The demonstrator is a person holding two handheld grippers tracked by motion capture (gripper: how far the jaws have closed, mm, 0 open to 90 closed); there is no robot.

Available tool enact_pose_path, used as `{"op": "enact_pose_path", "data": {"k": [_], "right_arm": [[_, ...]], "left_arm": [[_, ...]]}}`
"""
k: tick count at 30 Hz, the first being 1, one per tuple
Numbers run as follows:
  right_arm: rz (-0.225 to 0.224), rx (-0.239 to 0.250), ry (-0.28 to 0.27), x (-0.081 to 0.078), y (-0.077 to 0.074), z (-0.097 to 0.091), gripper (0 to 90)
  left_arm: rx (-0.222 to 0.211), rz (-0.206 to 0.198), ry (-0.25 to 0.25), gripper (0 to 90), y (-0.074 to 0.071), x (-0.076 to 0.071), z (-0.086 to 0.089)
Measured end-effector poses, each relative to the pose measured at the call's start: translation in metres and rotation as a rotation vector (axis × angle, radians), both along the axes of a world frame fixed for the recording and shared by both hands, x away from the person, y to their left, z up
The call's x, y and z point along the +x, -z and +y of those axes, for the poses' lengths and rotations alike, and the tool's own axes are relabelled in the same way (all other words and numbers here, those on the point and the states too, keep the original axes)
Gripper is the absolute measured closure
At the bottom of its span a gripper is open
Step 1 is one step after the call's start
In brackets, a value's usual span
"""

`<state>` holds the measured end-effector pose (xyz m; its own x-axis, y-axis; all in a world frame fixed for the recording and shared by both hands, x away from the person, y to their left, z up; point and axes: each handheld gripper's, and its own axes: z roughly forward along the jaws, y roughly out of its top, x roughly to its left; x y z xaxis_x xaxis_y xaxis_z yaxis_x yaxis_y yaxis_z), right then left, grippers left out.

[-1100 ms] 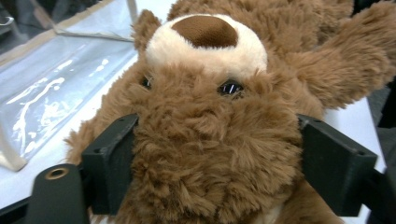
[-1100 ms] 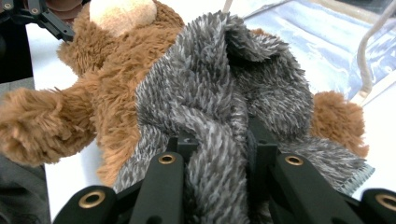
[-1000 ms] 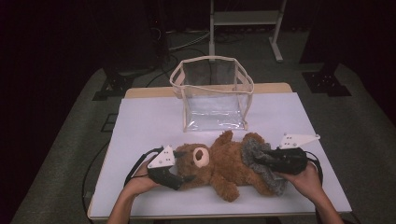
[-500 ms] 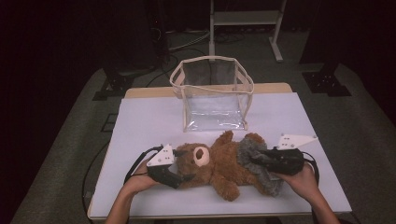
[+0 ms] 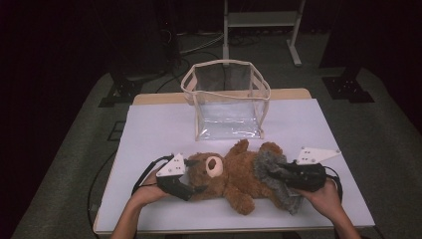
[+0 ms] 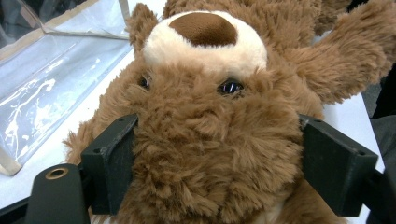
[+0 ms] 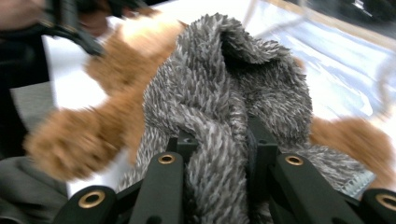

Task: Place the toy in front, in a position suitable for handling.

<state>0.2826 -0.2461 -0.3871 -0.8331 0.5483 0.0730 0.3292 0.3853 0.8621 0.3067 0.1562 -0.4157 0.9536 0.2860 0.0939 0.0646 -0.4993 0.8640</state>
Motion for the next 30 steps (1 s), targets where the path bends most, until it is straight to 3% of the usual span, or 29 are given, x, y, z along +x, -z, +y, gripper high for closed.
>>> {"op": "enact_pose_path", "data": {"k": [5, 7, 8, 12, 15, 16, 19, 23, 24, 25, 28, 29, 30], "right_arm": [[0.022, 0.014, 0.028, 0.002, 0.001, -0.010, 71.6], [0.013, 0.021, 0.017, 0.000, -0.002, -0.005, 71.6], [0.002, 0.041, -0.020, -0.004, -0.006, 0.006, 71.5], [-0.022, 0.009, -0.067, -0.009, -0.009, 0.021, 71.5], [-0.030, -0.015, -0.060, -0.009, -0.009, 0.017, 71.6], [-0.018, -0.020, -0.019, -0.006, -0.009, 0.008, 71.6], [-0.013, -0.013, -0.025, -0.005, -0.010, 0.008, 71.6], [-0.036, -0.037, -0.080, -0.002, -0.018, 0.032, 71.6], [-0.042, -0.045, -0.127, 0.001, -0.020, 0.055, 71.7], [-0.042, -0.045, -0.127, 0.001, -0.020, 0.055, 71.7], [-0.050, -0.083, -0.195, 0.003, -0.021, 0.086, 71.7], [-0.054, -0.127, -0.236, 0.000, -0.019, 0.102, 71.7], [-0.054, -0.127, -0.236, 0.000, -0.019, 0.102, 71.7]], "left_arm": [[0.011, 0.004, 0.005, 18.7, -0.001, 0.001, -0.001], [0.008, 0.008, 0.007, 18.7, -0.001, 0.002, 0.000], [0.006, 0.009, 0.006, 18.7, 0.000, 0.002, 0.000], [0.012, 0.002, 0.003, 18.7, 0.000, 0.001, 0.001], [0.014, 0.001, -0.005, 18.8, -0.001, 0.000, -0.001], [0.023, -0.001, -0.006, 19.8, -0.002, 0.000, -0.001], [0.037, -0.008, -0.013, 22.1, -0.004, -0.001, -0.002], [0.035, -0.002, -0.015, 24.9, -0.003, 0.000, -0.003], [0.035, 0.000, -0.016, 25.1, -0.004, 0.000, -0.003], [0.035, 0.001, -0.017, 25.1, -0.004, 0.000, -0.003], [0.030, -0.001, -0.020, 25.0, -0.003, -0.001, -0.003], [0.032, -0.001, -0.021, 24.9, -0.003, -0.002, -0.003], [0.034, -0.003, -0.023, 24.9, -0.003, -0.002, -0.002]]}}
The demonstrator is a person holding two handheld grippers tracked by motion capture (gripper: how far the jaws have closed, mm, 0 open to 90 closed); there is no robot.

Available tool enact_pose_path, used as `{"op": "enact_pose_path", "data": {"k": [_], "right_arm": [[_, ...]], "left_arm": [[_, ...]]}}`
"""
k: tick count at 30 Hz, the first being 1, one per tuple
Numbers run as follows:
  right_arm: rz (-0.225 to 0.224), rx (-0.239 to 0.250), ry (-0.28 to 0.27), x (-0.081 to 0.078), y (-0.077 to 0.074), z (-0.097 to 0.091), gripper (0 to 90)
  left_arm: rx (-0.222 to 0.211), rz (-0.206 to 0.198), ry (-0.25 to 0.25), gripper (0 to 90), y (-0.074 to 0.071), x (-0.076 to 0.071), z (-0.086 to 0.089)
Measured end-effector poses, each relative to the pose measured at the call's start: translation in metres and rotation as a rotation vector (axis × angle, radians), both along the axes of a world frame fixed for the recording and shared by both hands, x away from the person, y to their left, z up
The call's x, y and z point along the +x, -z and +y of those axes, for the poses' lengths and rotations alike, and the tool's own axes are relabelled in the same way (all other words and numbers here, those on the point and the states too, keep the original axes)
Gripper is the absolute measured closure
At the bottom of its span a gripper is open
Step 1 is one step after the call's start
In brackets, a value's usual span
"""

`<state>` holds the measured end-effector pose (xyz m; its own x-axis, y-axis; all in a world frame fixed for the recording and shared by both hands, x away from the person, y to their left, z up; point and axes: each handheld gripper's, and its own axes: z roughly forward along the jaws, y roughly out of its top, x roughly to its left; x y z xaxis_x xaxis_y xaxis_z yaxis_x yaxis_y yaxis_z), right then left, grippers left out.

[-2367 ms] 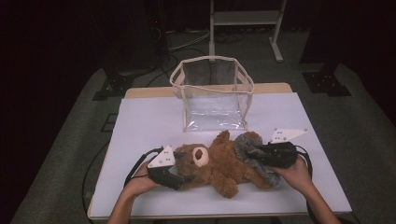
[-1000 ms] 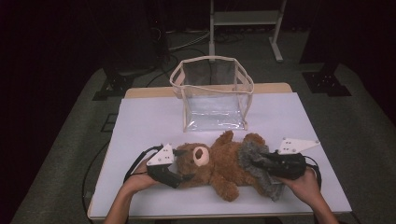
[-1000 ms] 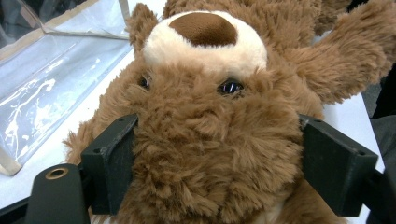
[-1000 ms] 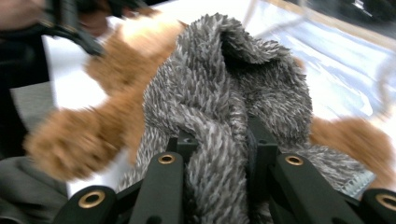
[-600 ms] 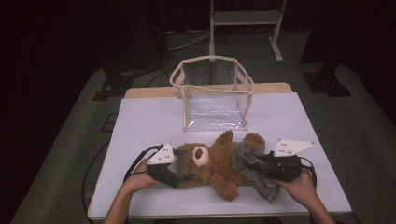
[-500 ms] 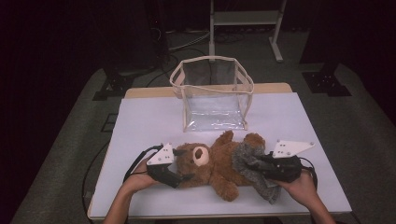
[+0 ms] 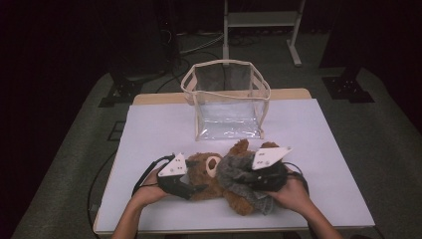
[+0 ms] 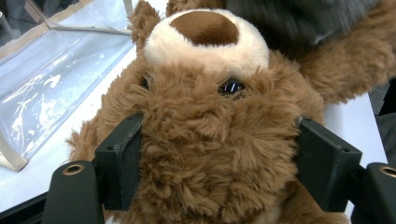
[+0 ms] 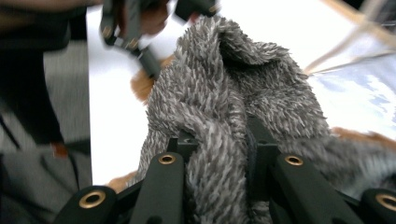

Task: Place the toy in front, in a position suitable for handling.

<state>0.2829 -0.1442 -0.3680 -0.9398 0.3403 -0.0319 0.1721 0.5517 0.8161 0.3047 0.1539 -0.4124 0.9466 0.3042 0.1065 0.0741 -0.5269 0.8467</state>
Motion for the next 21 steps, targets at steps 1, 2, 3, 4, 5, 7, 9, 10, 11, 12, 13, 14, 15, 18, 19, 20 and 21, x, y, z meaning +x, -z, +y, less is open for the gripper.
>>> {"op": "enact_pose_path", "data": {"k": [1, 2, 3, 4, 5, 7, 9, 10, 11, 12, 13, 14, 15, 18, 19, 20, 21], "right_arm": [[-0.012, -0.030, -0.022, -0.001, 0.002, 0.007, 71.7], [-0.011, -0.055, -0.043, -0.004, 0.006, 0.012, 71.7], [-0.011, -0.067, -0.052, -0.005, 0.007, 0.012, 71.9], [0.014, -0.064, -0.062, -0.008, 0.010, 0.004, 72.1], [0.014, -0.064, -0.062, -0.008, 0.010, 0.004, 72.1], [0.037, -0.067, -0.063, -0.012, 0.012, -0.007, 72.3], [0.052, -0.072, -0.059, -0.017, 0.014, -0.020, 72.4], [0.057, -0.073, -0.055, -0.019, 0.015, -0.023, 72.3], [0.058, -0.079, -0.053, -0.021, 0.015, -0.024, 72.3], [0.051, -0.091, -0.054, -0.022, 0.014, -0.023, 72.3], [0.046, -0.094, -0.055, -0.022, 0.013, -0.020, 72.3], [0.040, -0.095, -0.061, -0.022, 0.012, -0.016, 72.3], [0.038, -0.092, -0.069, -0.021, 0.011, -0.010, 72.3], [0.030, -0.108, -0.107, -0.020, 0.012, 0.007, 72.3], [0.023, -0.129, -0.119, -0.020, 0.015, 0.013, 72.3], [0.020, -0.145, -0.115, -0.021, 0.017, 0.014, 72.2], [0.018, -0.150, -0.110, -0.022, 0.018, 0.012, 72.2]], "left_arm": [[0.003, -0.003, -0.003, 24.7, -0.001, 0.000, 0.001], [0.007, -0.009, -0.002, 24.1, -0.001, -0.001, 0.001], [0.004, -0.012, -0.003, 23.7, -0.003, -0.001, 0.003], [-0.005, -0.006, -0.005, 23.6, -0.004, -0.001, 0.004], [-0.009, -0.005, -0.008, 23.6, -0.005, -0.001, 0.005], [-0.023, 0.002, -0.015, 24.0, -0.006, -0.001, 0.008], [-0.033, 0.018, -0.023, 25.0, -0.004, 0.000, 0.008], [-0.034, 0.023, -0.024, 26.2, -0.003, 0.000, 0.007], [-0.029, 0.027, -0.022, 26.8, -0.003, 0.000, 0.006], [-0.028, 0.030, -0.027, 28.0, -0.003, 0.000, 0.005], [-0.024, 0.034, -0.032, 28.9, -0.003, 0.000, 0.004], [-0.024, 0.035, -0.038, 29.6, -0.003, 0.000, 0.003], [-0.024, 0.035, -0.042, 29.8, -0.003, 0.000, 0.003], [-0.022, 0.029, -0.052, 28.6, -0.004, -0.001, 0.004], [-0.026, 0.026, -0.062, 27.1, -0.004, 0.000, 0.005], [-0.032, 0.030, -0.066, 25.9, -0.004, 0.000, 0.005], [-0.035, 0.033, -0.063, 25.5, -0.004, 0.001, 0.005]]}}
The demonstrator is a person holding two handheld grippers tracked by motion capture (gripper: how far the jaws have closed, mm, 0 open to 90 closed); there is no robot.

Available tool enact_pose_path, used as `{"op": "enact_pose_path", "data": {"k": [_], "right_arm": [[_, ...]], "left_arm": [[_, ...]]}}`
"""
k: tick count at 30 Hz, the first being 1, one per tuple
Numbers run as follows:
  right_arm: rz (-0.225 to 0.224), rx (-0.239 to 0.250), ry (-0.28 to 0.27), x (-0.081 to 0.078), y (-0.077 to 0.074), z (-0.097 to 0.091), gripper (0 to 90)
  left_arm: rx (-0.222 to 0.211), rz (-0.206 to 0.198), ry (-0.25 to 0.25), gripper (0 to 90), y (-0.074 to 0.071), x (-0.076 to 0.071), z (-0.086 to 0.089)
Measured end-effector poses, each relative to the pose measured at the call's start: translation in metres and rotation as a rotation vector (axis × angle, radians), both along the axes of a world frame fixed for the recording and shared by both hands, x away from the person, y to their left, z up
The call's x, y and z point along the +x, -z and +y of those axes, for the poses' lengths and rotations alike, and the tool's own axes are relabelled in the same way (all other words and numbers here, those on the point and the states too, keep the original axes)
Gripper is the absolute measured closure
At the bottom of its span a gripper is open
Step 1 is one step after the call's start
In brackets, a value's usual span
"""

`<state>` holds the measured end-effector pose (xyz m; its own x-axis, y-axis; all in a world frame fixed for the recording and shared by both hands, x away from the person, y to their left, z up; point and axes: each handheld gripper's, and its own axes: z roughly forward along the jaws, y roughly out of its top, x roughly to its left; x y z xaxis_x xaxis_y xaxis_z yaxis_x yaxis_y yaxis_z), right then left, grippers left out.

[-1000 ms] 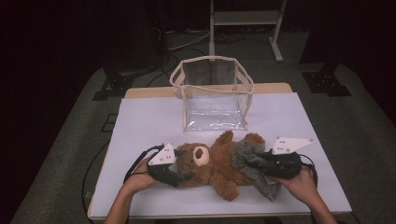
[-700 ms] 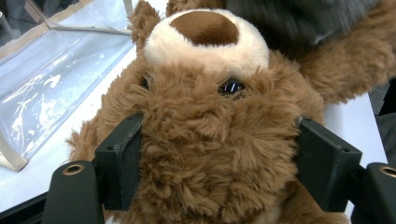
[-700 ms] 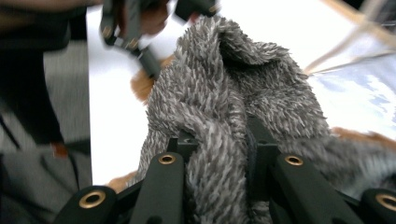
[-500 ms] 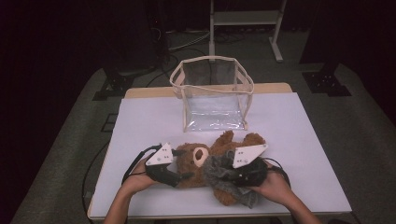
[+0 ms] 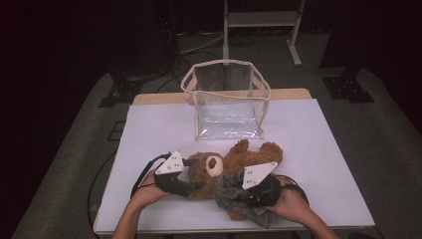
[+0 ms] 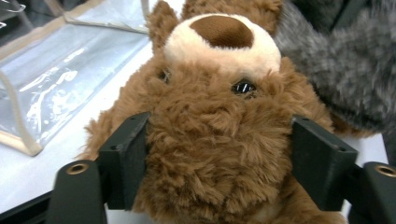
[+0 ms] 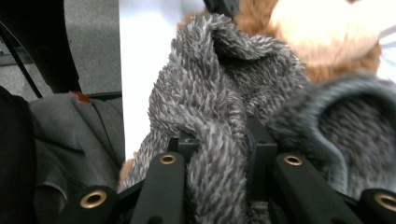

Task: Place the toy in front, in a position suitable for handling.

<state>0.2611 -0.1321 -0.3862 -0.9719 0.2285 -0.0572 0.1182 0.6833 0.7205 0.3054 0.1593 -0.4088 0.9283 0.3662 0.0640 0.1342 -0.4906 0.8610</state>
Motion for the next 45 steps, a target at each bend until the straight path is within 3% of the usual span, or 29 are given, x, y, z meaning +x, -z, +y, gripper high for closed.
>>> {"op": "enact_pose_path", "data": {"k": [3, 7, 9, 12, 16, 18, 21, 26, 29, 32, 34, 35, 38, 40, 45], "right_arm": [[0.000, 0.036, 0.045, -0.001, -0.004, -0.022, 72.3], [-0.001, 0.096, 0.114, 0.002, -0.017, -0.047, 72.4], [-0.016, 0.113, 0.133, 0.005, -0.023, -0.047, 72.4], [-0.045, 0.115, 0.142, 0.017, -0.031, -0.033, 72.4], [-0.044, 0.071, 0.136, 0.036, -0.031, -0.004, 72.2], [-0.046, 0.056, 0.133, 0.042, -0.031, 0.000, 72.2], [-0.052, 0.070, 0.160, 0.047, -0.036, -0.013, 72.2], [-0.014, 0.110, 0.249, 0.054, -0.039, -0.048, 72.2], [0.006, 0.118, 0.243, 0.051, -0.033, -0.052, 72.2], [0.039, 0.129, 0.211, 0.043, -0.028, -0.048, 72.3], [0.050, 0.123, 0.179, 0.037, -0.028, -0.045, 72.2], [0.047, 0.113, 0.169, 0.034, -0.030, -0.042, 72.1], [0.030, 0.103, 0.176, 0.035, -0.034, -0.039, 72.1], [0.038, 0.113, 0.179, 0.040, -0.035, -0.033, 72.1], [0.014, 0.067, 0.178, 0.055, -0.031, -0.005, 71.9]], "left_arm": [[-0.013, 0.011, 0.012, 26.4, 0.002, 0.000, 0.000], [0.007, 0.015, 0.039, 27.5, 0.003, -0.002, -0.003], [0.025, 0.008, 0.049, 27.6, 0.002, -0.004, -0.005], [0.041, -0.002, 0.069, 27.7, 0.002, -0.006, -0.006], [0.053, 0.001, 0.079, 27.7, 0.003, -0.008, -0.004], [0.044, 0.003, 0.077, 27.7, 0.004, -0.007, -0.002], [0.041, -0.001, 0.086, 27.7, 0.004, -0.007, -0.001], [0.042, 0.000, 0.083, 26.6, 0.001, -0.007, -0.002], [0.037, -0.008, 0.075, 18.6, -0.007, -0.007, -0.003], [0.012, -0.042, 0.080, 13.4, -0.013, -0.008, -0.010], [0.014, -0.047, 0.094, 14.4, -0.014, -0.008, -0.017], [0.023, -0.040, 0.113, 22.7, -0.013, -0.008, -0.020], [0.052, -0.041, 0.110, 24.6, -0.009, -0.010, -0.026], [0.061, -0.048, 0.113, 25.9, -0.008, -0.013, -0.027], [0.086, -0.068, 0.107, 26.1, -0.007, -0.016, -0.027]]}}
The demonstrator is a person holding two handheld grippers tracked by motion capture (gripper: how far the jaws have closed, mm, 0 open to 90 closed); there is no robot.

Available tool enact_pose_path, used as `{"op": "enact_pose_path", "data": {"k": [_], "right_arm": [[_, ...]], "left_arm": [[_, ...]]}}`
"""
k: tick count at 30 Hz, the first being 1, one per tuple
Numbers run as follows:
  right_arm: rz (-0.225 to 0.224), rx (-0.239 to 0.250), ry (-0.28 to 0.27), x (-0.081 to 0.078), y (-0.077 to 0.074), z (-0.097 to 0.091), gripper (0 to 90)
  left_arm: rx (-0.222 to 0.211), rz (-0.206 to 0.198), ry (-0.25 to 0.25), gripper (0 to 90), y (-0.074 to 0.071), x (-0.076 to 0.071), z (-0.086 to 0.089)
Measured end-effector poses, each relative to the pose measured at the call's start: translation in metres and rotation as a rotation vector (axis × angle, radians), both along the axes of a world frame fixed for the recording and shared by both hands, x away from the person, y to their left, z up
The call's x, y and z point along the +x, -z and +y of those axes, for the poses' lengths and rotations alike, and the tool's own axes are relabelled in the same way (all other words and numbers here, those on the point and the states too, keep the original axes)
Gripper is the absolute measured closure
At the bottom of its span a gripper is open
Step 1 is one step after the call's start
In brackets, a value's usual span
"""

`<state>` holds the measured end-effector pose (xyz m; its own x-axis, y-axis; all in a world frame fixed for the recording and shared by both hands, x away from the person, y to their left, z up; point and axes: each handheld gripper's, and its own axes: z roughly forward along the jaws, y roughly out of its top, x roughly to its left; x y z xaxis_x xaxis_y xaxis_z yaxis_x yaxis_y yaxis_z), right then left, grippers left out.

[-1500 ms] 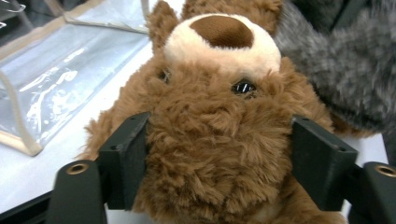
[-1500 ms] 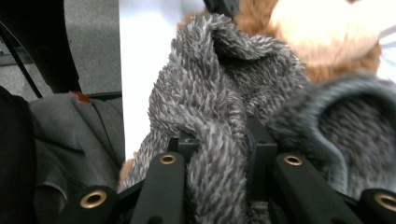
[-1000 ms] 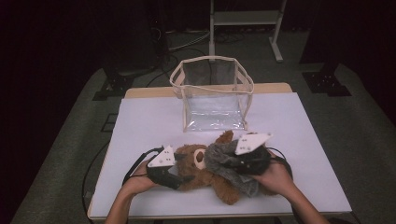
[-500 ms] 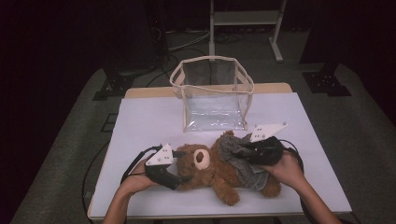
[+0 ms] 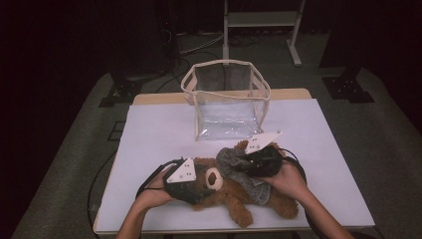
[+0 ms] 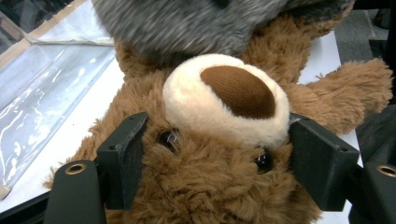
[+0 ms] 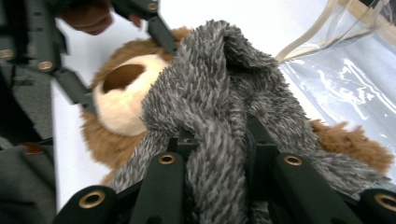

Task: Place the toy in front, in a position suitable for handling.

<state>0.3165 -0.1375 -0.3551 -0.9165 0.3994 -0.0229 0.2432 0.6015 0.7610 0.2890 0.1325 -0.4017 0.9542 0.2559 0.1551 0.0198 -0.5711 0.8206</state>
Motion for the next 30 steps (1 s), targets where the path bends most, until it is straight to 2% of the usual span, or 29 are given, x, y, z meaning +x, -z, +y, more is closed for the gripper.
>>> {"op": "enact_pose_path", "data": {"k": [2, 4, 6, 9, 10, 14, 17, 18, 20, 22, 24, 25, 26, 28, 30], "right_arm": [[0.000, 0.005, 0.016, 0.005, 0.000, -0.001, 71.9], [0.000, 0.019, 0.053, 0.009, -0.001, -0.016, 72.0], [0.003, 0.024, 0.065, 0.010, -0.001, -0.021, 72.0], [0.005, 0.023, 0.128, 0.014, -0.001, -0.047, 72.1], [0.016, 0.025, 0.169, 0.016, 0.001, -0.062, 72.1], [0.033, 0.046, 0.208, 0.017, 0.005, -0.076, 72.1], [0.035, 0.086, 0.195, 0.013, 0.005, -0.074, 72.0], [0.037, 0.125, 0.167, 0.009, 0.003, -0.069, 71.9], [0.033, 0.128, 0.163, 0.008, 0.003, -0.068, 71.9], [0.008, 0.120, 0.172, 0.006, 0.005, -0.068, 71.9], [0.014, 0.132, 0.199, 0.008, 0.010, -0.075, 71.8], [0.008, 0.113, 0.214, 0.009, 0.012, -0.079, 71.8], [-0.007, 0.090, 0.252, 0.010, 0.016, -0.087, 71.8], [0.017, 0.114, 0.309, 0.013, 0.023, -0.104, 71.8], [0.018, 0.109, 0.374, 0.014, 0.028, -0.120, 71.8]], "left_arm": [[-0.017, 0.012, -0.007, 26.4, 0.002, 0.001, 0.002], [-0.025, 0.015, -0.007, 26.4, 0.002, 0.001, 0.002], [-0.027, 0.016, -0.007, 26.4, 0.002, 0.001, 0.002], [-0.034, 0.023, -0.011, 26.3, 0.002, 0.002, 0.002], [-0.037, 0.023, -0.013, 26.2, 0.002, 0.002, 0.002], [-0.049, 0.025, -0.020, 25.8, 0.003, 0.004, 0.002], [-0.055, 0.025, -0.022, 25.1, 0.003, 0.005, 0.002], [-0.056, 0.025, -0.024, 24.6, 0.003, 0.005, 0.002], [-0.057, 0.022, -0.024, 24.5, 0.003, 0.005, 0.003], [-0.061, 0.021, -0.027, 24.4, 0.003, 0.005, 0.004], [-0.065, 0.020, -0.030, 24.2, 0.004, 0.005, 0.004], [-0.062, 0.017, -0.031, 24.0, 0.003, 0.005, 0.004], [-0.061, 0.014, -0.031, 23.7, 0.003, 0.005, 0.003], [-0.059, 0.010, -0.030, 23.3, 0.003, 0.005, 0.003], [-0.062, 0.010, -0.030, 23.0, 0.003, 0.005, 0.004]]}}
